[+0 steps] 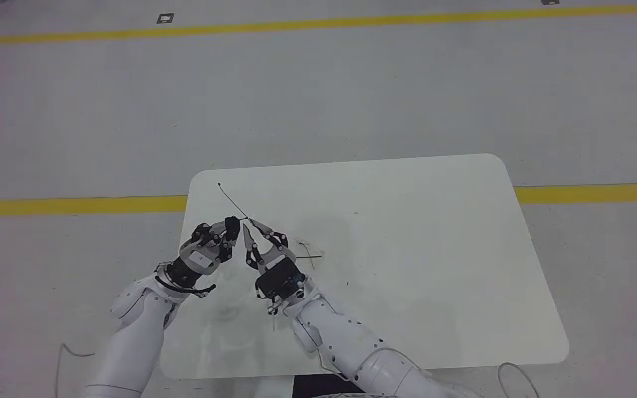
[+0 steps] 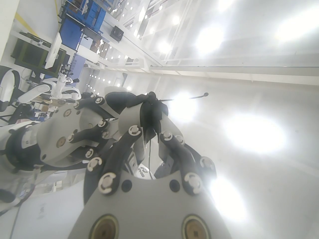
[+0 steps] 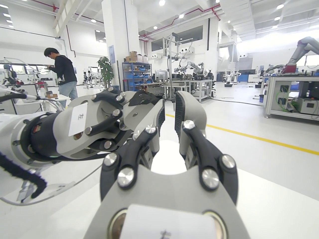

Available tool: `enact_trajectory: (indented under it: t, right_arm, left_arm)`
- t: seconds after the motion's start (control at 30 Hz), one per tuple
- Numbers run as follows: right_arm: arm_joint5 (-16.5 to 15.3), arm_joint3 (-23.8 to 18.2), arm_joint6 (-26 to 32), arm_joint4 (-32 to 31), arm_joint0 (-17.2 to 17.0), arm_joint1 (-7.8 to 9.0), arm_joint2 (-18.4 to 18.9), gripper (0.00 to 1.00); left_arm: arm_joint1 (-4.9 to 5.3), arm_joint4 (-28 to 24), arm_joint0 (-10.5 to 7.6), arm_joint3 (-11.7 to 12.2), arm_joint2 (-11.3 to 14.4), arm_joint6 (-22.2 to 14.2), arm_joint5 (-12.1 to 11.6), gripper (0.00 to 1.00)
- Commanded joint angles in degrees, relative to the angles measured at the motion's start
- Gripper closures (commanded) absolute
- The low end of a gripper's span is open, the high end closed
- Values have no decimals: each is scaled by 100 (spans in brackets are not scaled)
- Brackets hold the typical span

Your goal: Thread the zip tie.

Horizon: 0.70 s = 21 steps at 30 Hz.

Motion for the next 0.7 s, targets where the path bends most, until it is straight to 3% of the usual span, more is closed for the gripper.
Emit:
enact_trajectory:
  t: [0.0, 0.13, 0.23, 0.67]
  right_arm:
    - [4, 4, -3, 9, 4, -1, -6, 89]
    - [21, 14, -9, 24, 15, -4, -23, 91]
    - [48, 25, -19, 32, 25, -7, -36, 100]
    - [146, 103, -20, 9, 37, -7, -48, 100]
  left_arm:
    - [0, 0, 0, 0, 0, 0, 0, 100]
    - [0, 0, 0, 0, 0, 0, 0, 100]
    - [0, 0, 0, 0, 0, 0, 0, 100]
    - [0, 0, 0, 0, 0, 0, 0, 100]
